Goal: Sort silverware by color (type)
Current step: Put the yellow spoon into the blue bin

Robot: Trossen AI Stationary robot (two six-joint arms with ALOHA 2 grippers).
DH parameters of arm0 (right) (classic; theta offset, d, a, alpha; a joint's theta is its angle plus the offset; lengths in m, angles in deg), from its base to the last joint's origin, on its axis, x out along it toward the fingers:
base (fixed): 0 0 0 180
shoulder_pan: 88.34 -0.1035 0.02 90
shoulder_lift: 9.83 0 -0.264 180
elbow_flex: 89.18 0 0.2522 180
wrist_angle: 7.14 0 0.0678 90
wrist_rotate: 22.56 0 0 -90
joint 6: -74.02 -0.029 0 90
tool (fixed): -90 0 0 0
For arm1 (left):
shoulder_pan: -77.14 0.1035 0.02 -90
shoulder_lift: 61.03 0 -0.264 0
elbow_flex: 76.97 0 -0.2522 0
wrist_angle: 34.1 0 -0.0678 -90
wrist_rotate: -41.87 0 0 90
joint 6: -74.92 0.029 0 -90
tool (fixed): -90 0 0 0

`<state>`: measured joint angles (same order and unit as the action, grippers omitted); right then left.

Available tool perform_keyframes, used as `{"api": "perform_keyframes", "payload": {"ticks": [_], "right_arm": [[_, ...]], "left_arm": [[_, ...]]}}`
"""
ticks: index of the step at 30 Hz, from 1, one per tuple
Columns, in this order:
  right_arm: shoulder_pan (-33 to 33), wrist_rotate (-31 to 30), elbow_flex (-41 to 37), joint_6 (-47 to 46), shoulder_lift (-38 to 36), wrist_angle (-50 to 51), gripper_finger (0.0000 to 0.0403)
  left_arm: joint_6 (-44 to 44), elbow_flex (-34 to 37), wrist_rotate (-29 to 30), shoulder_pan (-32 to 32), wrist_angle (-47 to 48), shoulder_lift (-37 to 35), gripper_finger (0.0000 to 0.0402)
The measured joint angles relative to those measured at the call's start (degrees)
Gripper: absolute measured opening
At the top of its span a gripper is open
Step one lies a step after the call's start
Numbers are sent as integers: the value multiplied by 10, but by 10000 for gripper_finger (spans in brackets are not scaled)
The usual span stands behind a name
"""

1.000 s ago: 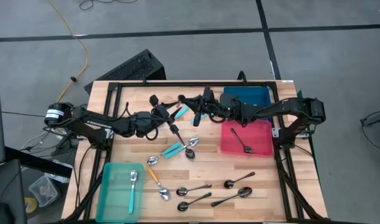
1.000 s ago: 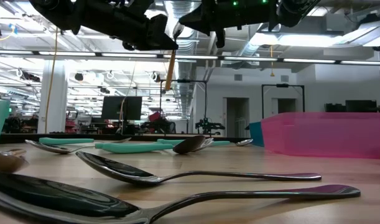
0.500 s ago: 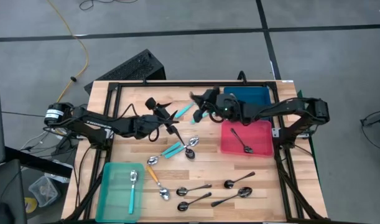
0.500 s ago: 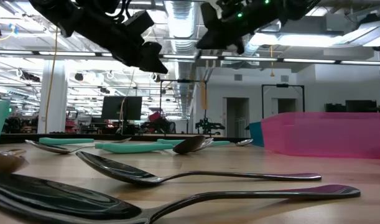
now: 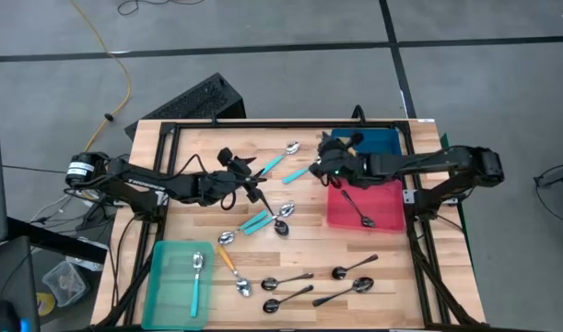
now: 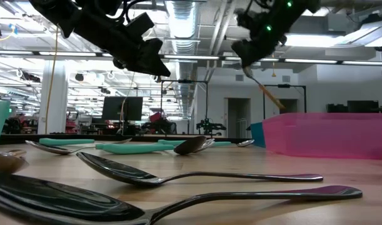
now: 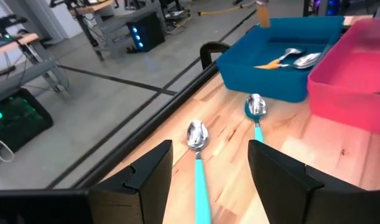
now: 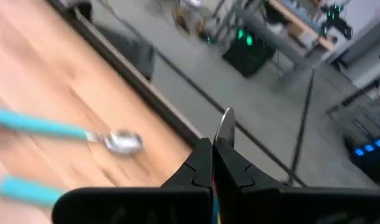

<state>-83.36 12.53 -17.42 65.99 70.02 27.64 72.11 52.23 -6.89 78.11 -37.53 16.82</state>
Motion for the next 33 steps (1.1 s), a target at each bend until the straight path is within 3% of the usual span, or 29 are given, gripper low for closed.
{"api": "perform_keyframes", "payload": {"ticks": [6,16,23,27,33], "right_arm": [[32,13,-5,-131,23,184,19],[89,50,-15,-139,109,238,19],[160,176,-16,-88,93,220,19],[205,196,-23,-60,72,222,19],[258,260,-76,-3,45,147,19]], "left_arm": [[-25,0,-1,7,4,0,197],[-52,0,-21,17,20,0,197],[-55,0,-25,17,44,0,197],[-60,0,-25,17,50,0,197],[-60,0,-25,18,49,0,197]]}}
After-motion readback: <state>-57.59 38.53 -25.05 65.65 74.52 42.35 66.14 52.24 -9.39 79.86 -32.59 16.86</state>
